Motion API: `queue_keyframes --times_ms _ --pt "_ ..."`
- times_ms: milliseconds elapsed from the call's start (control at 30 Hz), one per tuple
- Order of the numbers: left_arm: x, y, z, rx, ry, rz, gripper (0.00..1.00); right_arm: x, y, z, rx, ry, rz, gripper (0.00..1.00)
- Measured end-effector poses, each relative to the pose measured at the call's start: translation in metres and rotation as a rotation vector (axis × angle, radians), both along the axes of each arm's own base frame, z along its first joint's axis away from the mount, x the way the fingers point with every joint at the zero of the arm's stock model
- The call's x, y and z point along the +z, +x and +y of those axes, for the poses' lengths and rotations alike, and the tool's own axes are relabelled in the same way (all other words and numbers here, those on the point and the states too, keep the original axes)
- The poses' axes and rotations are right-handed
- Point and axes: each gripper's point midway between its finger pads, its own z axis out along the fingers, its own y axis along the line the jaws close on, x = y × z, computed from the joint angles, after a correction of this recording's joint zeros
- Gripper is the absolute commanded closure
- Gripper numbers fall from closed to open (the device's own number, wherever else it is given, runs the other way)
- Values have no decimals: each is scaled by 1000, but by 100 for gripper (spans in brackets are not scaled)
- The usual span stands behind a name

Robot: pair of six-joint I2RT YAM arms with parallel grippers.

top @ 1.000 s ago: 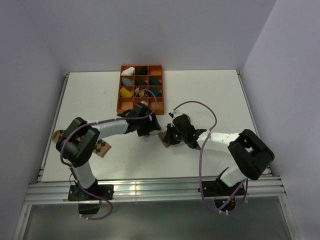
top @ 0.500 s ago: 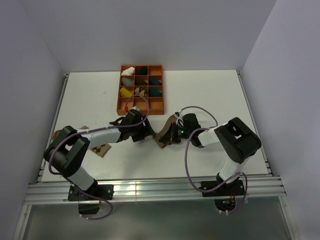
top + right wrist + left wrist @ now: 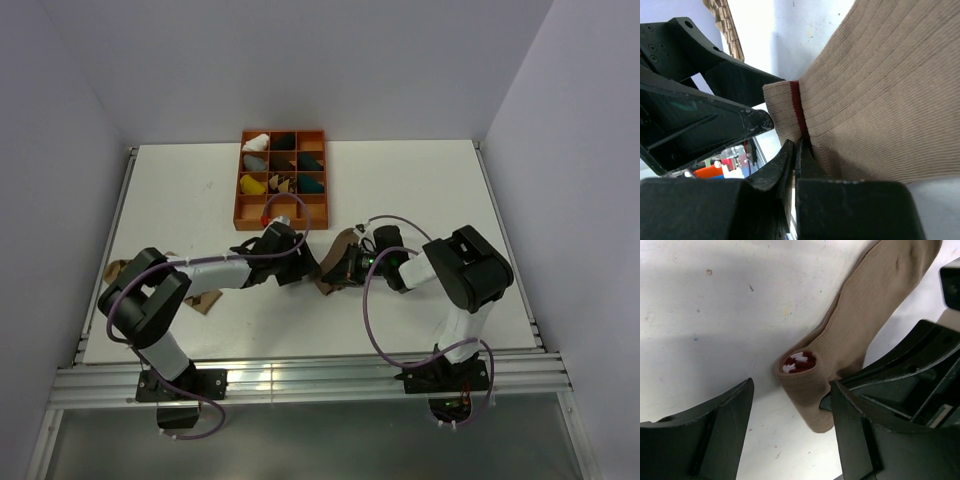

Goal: Roll the socks
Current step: Roll the sock at the center of the board.

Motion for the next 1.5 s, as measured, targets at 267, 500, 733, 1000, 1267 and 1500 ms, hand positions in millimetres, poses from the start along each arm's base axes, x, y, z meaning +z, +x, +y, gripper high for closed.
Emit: queue_keyframes --times_ms 267,500,733,1000,1267,1500 --pt "-2 8 -9 31 -38 2 41 -2 2 -4 0 5 7 100" --pt "-9 14 -15 47 -51 17 69 -3 5 -8 4 -18 -7 99" --pt "-9 16 -21 38 -54 21 85 5 6 -15 -8 -122 -99 76" --pt "-8 15 -19 1 -2 26 87 31 1 -19 8 -314 -352 51" --pt "-7 18 -20 -72 73 26 87 45 -13 -9 77 -508 -614 50" --pt "-8 19 -20 -124 102 32 87 34 -20 -4 121 -668 -736 48"
